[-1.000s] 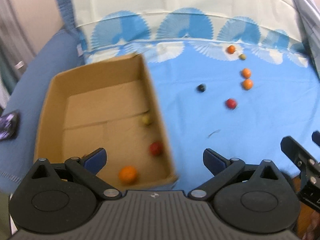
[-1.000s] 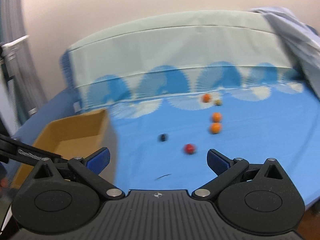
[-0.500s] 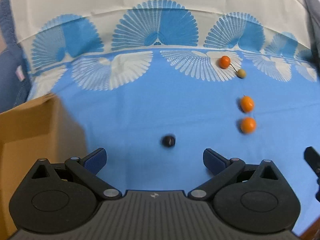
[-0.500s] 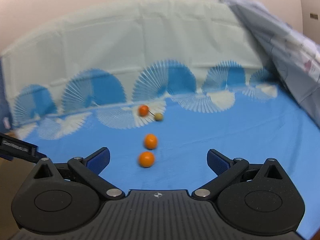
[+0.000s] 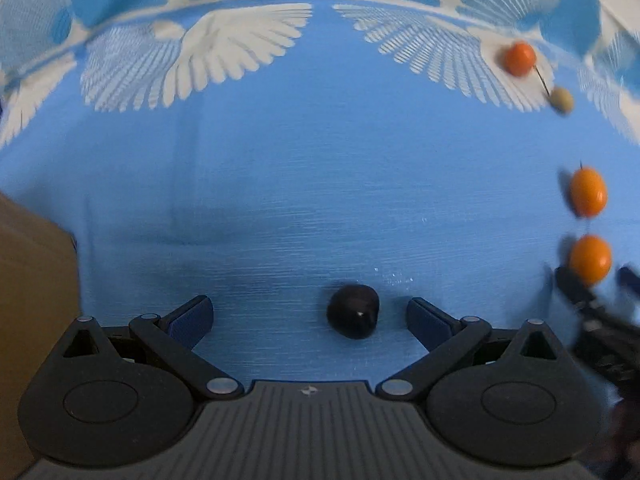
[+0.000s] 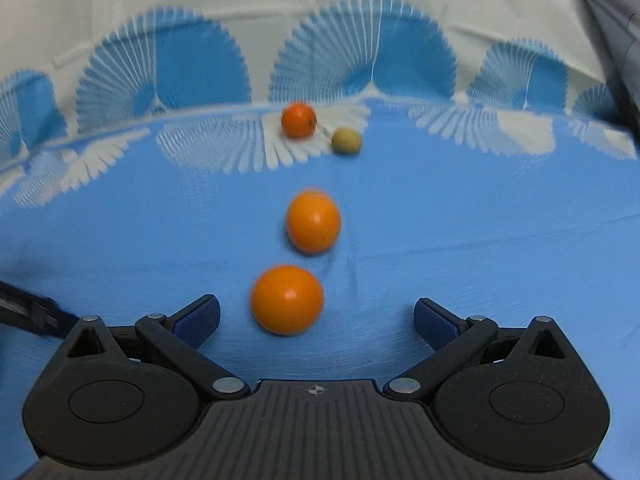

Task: Organize fruits
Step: 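Grasp a dark grape with the left tool while the right tool grasps a tangerine, then carry the dark grape in the left tool while the right tool carries the tangerine to the box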

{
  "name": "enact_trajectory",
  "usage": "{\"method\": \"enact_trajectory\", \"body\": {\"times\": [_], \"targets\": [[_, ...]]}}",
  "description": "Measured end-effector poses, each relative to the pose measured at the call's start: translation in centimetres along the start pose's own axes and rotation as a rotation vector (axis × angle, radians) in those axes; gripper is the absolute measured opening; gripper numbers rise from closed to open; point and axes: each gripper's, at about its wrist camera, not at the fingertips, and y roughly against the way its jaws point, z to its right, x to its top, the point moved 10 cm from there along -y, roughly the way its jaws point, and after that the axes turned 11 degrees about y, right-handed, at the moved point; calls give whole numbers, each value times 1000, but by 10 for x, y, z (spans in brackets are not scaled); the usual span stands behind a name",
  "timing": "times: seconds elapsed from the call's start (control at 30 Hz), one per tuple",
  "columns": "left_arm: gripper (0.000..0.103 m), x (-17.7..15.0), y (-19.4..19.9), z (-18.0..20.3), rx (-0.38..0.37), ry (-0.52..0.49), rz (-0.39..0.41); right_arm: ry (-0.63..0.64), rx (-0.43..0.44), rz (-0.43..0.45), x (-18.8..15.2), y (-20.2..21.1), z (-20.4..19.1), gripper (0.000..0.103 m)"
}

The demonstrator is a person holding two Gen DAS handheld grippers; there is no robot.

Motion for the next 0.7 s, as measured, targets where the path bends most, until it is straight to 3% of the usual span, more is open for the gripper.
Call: {"method": "enact_trajectory", "body": {"times": [0.07, 0.17, 0.23, 0.27, 0.3, 0.33, 0.37, 0.57, 0.7], "targets": [[103, 2, -2, -2, -1, 7, 3, 78, -42, 38, -2, -4, -6, 102], [101, 5, -2, -4, 8, 32, 7, 68, -41, 46, -1, -5, -5, 102], [84, 5, 6, -5, 9, 62, 25, 79, -42, 30, 0, -5, -5, 100], [62, 5, 13, -4, 4, 60, 42, 82, -38, 26, 1, -4, -5, 86], [28, 5, 18, -2, -9, 46, 51, 81, -32, 34, 2, -1, -6, 74], [26, 4, 21, -1, -23, 35, 47, 91, -32, 46, 3, 2, -8, 49], [26, 0, 25, 0, -31, 38, 41, 103, -21, 44, 3, 4, -10, 41], [26, -10, 47, 0, -66, 56, 37, 56, 11, 26, 3, 18, -10, 40], [26, -17, 77, -2, -96, 75, 43, 54, 6, 61, 10, 52, -10, 40]]}}
